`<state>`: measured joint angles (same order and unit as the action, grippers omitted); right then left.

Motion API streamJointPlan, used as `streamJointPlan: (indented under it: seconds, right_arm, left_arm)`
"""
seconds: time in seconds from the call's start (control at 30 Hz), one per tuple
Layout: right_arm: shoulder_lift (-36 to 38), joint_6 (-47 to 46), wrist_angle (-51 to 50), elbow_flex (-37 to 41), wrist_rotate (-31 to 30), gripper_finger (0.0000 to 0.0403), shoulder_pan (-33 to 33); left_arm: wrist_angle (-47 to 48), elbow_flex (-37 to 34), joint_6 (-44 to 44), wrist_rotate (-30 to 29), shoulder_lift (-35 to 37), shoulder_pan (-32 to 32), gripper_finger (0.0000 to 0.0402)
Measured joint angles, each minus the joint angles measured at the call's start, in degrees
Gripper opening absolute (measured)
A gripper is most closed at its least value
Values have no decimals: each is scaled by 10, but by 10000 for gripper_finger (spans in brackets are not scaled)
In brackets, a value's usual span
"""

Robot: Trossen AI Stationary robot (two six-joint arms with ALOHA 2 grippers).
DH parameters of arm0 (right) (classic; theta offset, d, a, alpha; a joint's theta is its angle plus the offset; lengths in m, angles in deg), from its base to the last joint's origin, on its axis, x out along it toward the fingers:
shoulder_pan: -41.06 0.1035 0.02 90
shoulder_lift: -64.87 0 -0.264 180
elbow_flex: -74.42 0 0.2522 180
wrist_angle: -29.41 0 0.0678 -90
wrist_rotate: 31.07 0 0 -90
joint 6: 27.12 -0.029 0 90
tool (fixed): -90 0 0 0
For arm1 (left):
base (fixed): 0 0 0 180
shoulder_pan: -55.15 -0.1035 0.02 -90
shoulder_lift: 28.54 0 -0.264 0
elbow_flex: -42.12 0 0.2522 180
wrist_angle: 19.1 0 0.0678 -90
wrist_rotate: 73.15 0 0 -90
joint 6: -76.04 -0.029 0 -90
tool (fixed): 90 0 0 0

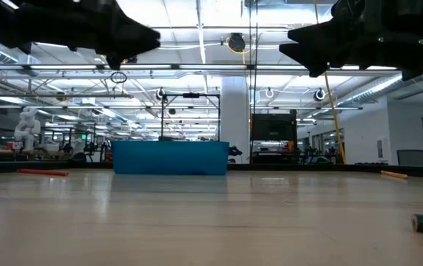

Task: Sort pens & pencils
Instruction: Put the black pen into the blue bin

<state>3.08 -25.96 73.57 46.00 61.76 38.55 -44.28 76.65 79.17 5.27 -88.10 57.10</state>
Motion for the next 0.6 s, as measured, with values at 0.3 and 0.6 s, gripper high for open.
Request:
streamJointPlan:
  seconds: [0.3,0.6]
  right_arm:
    - [0,-9,17,-1,0,226,0]
    - [0,-9,9,-1,2,226,0]
  left_arm:
    - [334,190,148,-43,-165,0,131]
    - [737,334,388,45,-257,52,131]
